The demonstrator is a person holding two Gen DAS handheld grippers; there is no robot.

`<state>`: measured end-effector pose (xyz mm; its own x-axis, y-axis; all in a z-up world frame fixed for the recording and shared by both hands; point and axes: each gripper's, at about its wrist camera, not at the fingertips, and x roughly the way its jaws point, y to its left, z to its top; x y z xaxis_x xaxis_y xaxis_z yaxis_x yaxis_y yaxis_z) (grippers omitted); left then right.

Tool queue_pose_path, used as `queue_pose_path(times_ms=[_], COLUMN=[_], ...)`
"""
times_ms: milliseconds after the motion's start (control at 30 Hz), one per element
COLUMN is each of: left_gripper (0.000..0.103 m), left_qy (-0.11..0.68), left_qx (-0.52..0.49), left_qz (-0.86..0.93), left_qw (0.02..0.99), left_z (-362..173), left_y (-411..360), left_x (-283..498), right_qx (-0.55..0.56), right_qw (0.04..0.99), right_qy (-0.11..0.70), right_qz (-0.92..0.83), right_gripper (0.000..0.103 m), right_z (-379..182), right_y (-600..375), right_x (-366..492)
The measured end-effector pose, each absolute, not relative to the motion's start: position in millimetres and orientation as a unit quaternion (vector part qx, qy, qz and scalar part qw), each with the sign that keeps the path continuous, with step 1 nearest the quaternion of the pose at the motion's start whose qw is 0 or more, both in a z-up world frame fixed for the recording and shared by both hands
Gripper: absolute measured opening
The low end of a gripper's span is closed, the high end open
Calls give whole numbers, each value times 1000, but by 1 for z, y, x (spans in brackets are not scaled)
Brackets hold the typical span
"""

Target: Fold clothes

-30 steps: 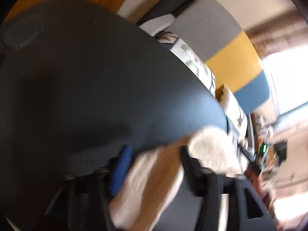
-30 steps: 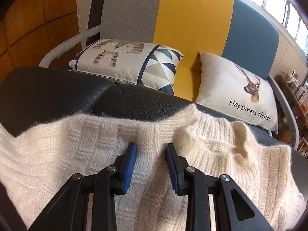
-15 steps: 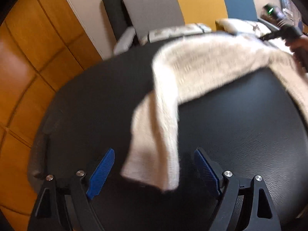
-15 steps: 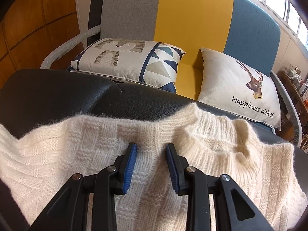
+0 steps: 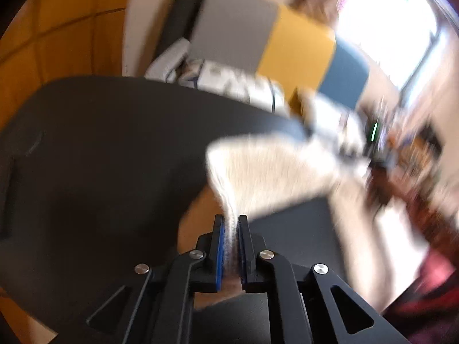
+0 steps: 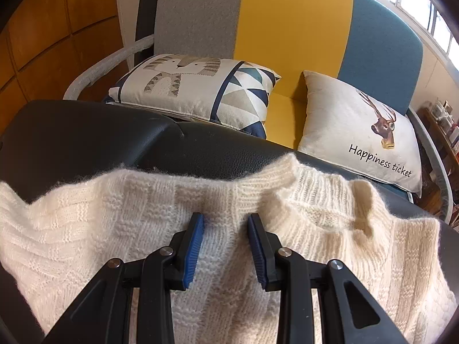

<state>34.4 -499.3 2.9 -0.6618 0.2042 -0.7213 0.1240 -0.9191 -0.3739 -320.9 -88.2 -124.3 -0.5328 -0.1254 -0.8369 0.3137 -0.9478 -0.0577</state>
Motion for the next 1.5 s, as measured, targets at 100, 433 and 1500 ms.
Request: queue_pose_path(times_ms=[100, 433, 1500], left_gripper=[9, 7, 49], left_qy=[-220, -225, 48], left_qx=[-403, -467, -436], left_qz=[888, 821, 892], left_qw=[-32, -238, 106], left_z=[6, -86, -91], left_y=[-520, -592, -71], left_x=[11, -15, -33], right_qx=[468, 465, 453], right_qw=[126, 103, 87], right_qy=[103, 94, 7], right_qz=[-868, -874, -887], right_gripper=[31, 31, 28], right_z=[-125, -127, -94], right_y=[-89, -89, 160], right_x=[-321, -324, -53])
